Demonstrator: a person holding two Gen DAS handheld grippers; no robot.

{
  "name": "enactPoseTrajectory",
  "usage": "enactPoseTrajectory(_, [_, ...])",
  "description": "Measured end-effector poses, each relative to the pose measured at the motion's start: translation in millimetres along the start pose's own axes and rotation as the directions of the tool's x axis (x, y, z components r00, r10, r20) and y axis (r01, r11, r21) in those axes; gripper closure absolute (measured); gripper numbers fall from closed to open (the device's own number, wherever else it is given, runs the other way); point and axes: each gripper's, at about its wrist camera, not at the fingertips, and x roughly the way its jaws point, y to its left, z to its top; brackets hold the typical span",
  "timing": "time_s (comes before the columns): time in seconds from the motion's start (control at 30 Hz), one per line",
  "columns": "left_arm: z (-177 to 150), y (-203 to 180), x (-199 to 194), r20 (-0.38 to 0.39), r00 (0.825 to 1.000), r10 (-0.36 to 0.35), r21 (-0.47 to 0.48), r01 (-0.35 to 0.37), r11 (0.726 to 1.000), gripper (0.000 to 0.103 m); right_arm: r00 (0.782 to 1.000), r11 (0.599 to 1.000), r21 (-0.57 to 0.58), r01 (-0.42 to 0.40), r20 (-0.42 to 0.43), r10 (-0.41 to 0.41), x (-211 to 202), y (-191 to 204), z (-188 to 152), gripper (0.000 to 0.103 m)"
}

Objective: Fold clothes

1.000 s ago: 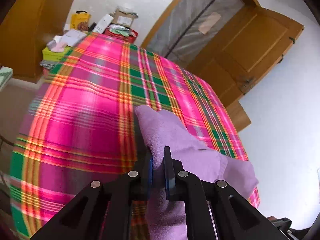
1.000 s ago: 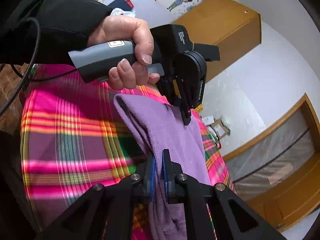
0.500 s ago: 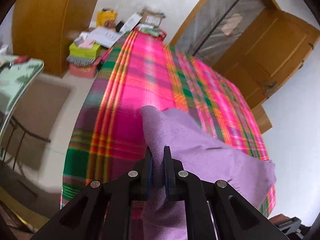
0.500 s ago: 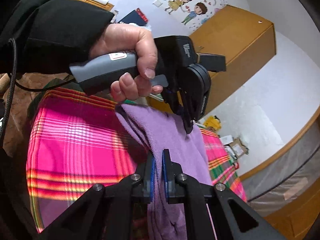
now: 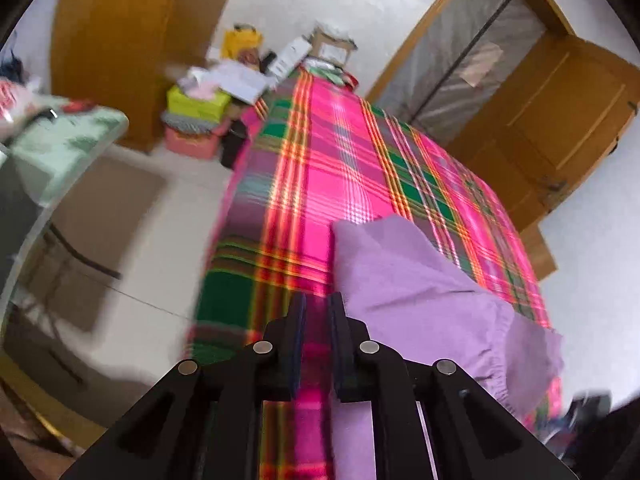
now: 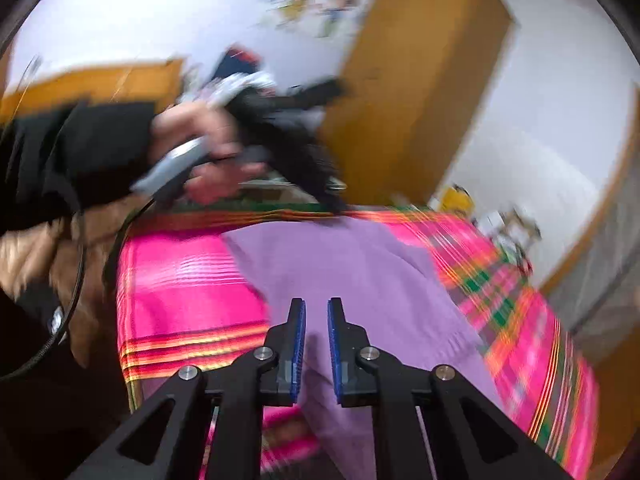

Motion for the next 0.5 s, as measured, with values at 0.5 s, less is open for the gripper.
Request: enactPoseTrajectory(0.5, [-84, -95, 9, -0.118, 0.988, -0.101, 0.217, 0.125, 0.968, 0.091, 0.964, 0.542, 0.830, -0.130, -0.020, 0.263, 68, -165, -66, 0.068])
